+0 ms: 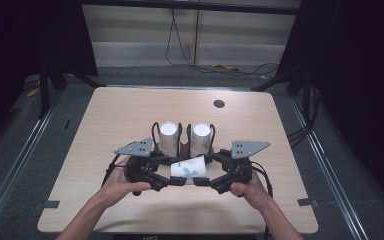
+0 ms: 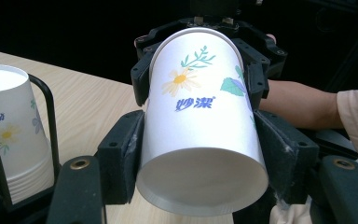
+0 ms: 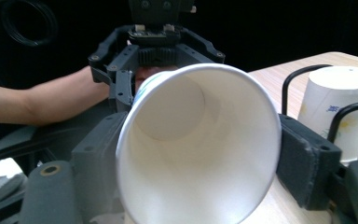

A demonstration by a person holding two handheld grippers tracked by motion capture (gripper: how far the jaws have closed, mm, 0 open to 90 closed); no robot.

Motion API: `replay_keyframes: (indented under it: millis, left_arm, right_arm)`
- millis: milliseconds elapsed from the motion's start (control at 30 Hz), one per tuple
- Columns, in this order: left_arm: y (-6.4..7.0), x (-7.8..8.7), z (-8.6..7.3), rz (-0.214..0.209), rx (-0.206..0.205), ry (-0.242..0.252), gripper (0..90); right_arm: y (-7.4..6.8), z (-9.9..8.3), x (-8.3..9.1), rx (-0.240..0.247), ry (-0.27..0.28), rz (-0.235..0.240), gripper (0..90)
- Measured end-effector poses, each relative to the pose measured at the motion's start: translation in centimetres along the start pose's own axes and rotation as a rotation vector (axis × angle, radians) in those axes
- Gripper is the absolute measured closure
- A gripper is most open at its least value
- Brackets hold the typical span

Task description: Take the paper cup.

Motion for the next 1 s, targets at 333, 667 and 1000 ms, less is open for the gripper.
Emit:
replay_keyframes:
  millis: [333,667,1000]
  left_arm:
    - [-0.2,-0.2,-0.4,0.005,0.019,-0.018,34.9]
    - [-1.2,-0.3,-1.5,0.079,0.027,-0.081,22.9]
    - [-2.4,0.2,-2.4,0.155,0.034,-0.124,16.5]
  right_arm:
    - [0.1,0.1,0.1,-0.011,0.011,0.014,28.5]
    - [0.6,-0.4,0.2,-0.033,-0.035,-0.034,28.5]
    - [1.7,-1.2,0.5,-0.050,-0.128,-0.150,28.7]
Point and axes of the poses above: each handheld gripper's, and its own axes: x roughly backward along the jaws, z roughly out of its top, y roughly to its right, the point moved 7 cm from there along -x, roughly forward along the jaws, and after that the axes turned 10 degrees about z, right-handed, at the moved point
